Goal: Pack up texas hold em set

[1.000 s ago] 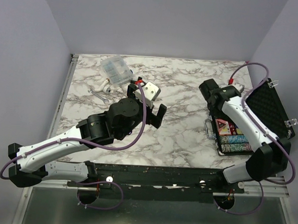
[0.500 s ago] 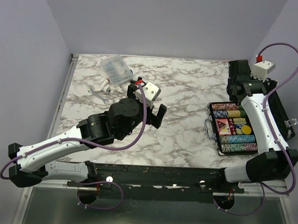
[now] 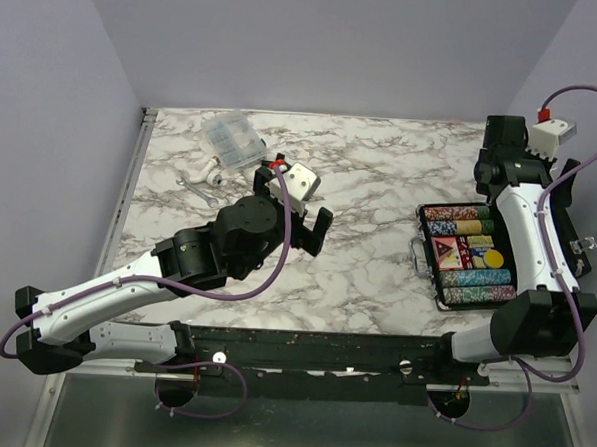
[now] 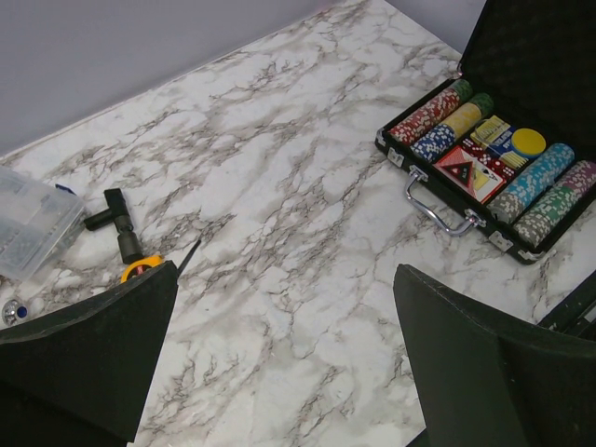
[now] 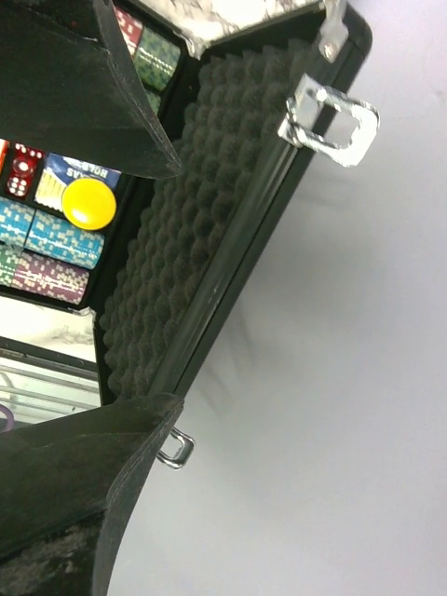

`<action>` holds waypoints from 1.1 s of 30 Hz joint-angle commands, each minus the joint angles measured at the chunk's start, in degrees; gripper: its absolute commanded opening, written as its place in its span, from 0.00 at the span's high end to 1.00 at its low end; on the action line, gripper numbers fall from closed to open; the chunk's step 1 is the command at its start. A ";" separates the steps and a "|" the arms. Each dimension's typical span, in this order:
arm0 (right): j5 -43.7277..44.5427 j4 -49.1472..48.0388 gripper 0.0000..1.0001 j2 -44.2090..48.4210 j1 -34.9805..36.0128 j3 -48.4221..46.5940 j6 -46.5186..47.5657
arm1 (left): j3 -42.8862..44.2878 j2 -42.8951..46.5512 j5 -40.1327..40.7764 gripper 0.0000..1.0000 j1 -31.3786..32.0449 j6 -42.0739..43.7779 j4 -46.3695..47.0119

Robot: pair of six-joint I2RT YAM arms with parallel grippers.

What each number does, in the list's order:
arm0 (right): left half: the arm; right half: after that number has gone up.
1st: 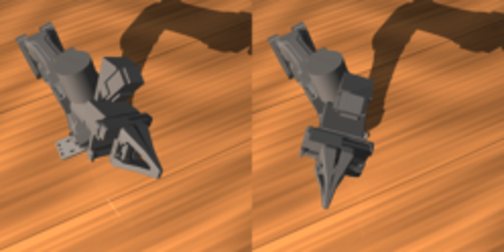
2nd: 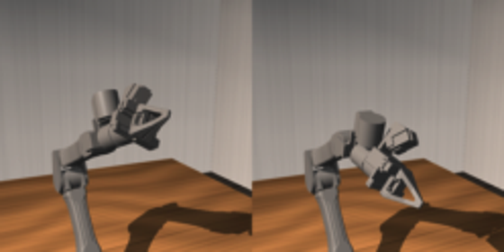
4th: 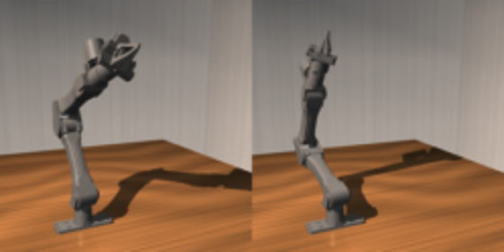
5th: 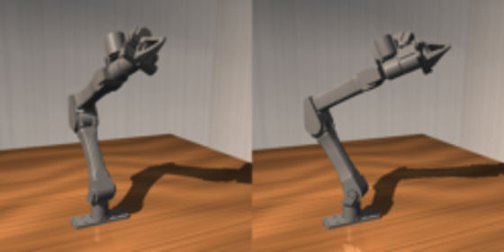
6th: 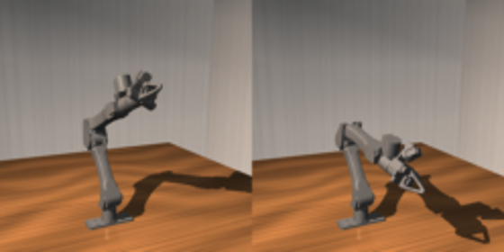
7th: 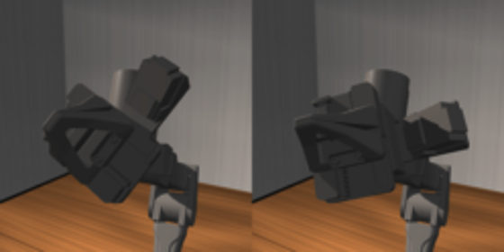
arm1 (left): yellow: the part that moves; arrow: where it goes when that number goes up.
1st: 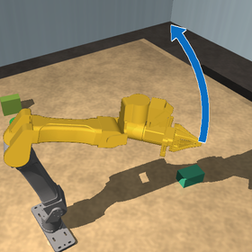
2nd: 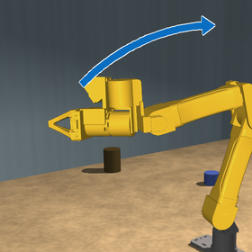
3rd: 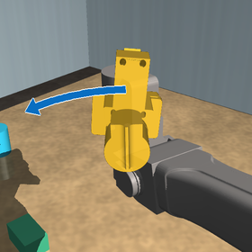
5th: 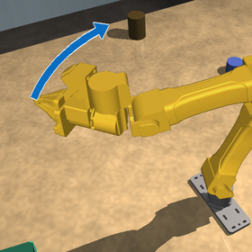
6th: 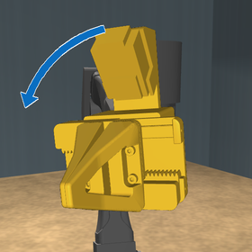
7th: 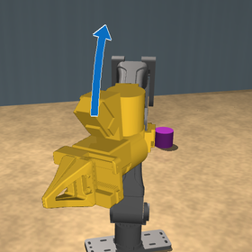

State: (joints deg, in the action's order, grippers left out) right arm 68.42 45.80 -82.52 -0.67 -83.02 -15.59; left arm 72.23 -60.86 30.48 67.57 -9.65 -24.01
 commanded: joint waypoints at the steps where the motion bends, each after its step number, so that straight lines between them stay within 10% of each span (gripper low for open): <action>1: -1.56 -0.69 0.00 -1.21 -3.08 0.95 -1.04 | -0.32 0.71 0.39 0.01 -0.09 -0.46 0.66; 33: -35.84 1.94 0.06 0.82 -10.14 11.10 -10.13 | 0.07 -1.27 0.75 0.01 -0.22 0.07 0.20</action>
State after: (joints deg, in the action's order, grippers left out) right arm 50.43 44.86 -80.77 -10.61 -76.60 -20.25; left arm 72.23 -61.25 30.41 67.57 -10.11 -24.01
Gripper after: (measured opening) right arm 0.949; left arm 0.984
